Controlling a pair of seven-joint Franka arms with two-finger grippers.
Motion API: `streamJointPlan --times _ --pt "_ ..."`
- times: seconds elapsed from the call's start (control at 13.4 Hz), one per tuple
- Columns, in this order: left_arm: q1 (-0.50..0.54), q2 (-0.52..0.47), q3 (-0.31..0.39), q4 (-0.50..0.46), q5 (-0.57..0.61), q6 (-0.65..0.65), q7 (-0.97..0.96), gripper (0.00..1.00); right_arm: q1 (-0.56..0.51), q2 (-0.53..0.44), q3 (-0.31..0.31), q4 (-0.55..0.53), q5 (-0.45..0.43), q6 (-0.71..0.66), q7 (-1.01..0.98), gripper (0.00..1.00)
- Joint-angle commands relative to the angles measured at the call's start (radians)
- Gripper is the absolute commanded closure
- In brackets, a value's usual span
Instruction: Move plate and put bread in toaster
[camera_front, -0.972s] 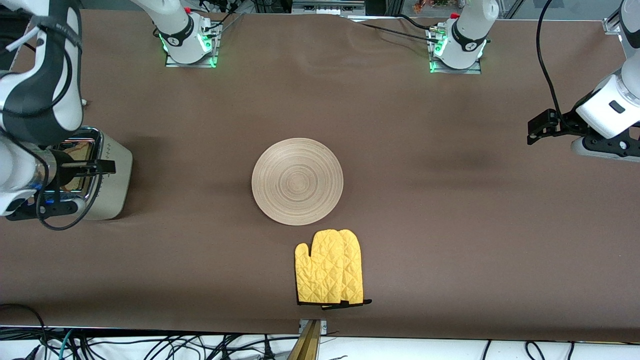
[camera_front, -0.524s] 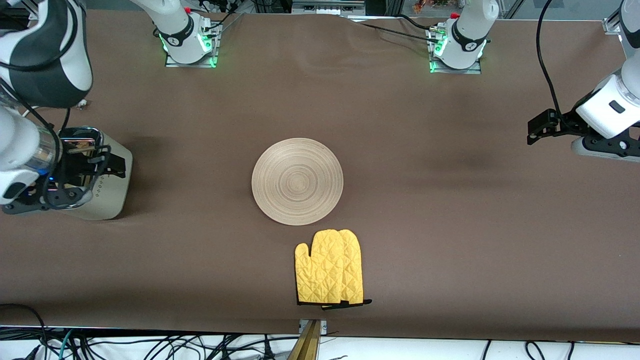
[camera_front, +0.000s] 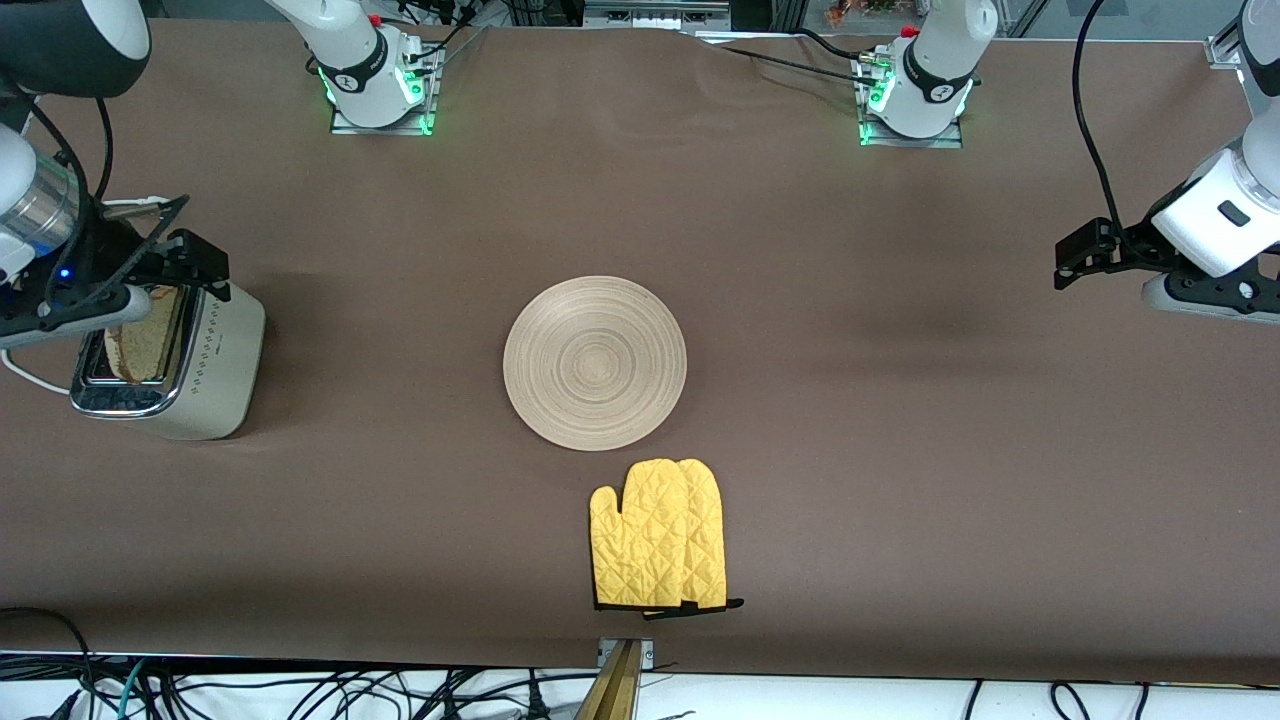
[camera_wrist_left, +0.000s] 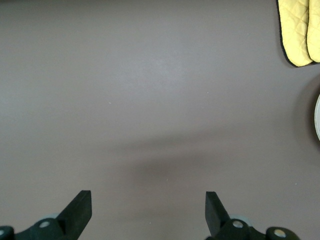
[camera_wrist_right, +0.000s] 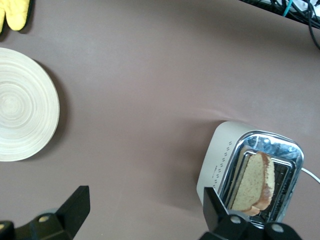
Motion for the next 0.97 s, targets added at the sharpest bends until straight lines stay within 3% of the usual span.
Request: streamJointPlan --times 0.0,0.15,0.9 --pt "-0.001 0.012 0.0 0.029 -0.02 -0.014 0.001 0.0 -0.062 -0.074 0.068 -0.112 -0.01 0.042 0.046 0.0" --pt "-0.001 0.012 0.0 0.029 -0.02 -0.015 0.001 0.0 -0.068 -0.083 0.085 -0.129 -0.01 0.044 0.13 0.0" --pt "-0.001 0.012 0.0 0.029 -0.02 -0.014 0.001 0.0 -0.085 -0.042 0.072 -0.08 -0.011 0.04 0.137 0.0"
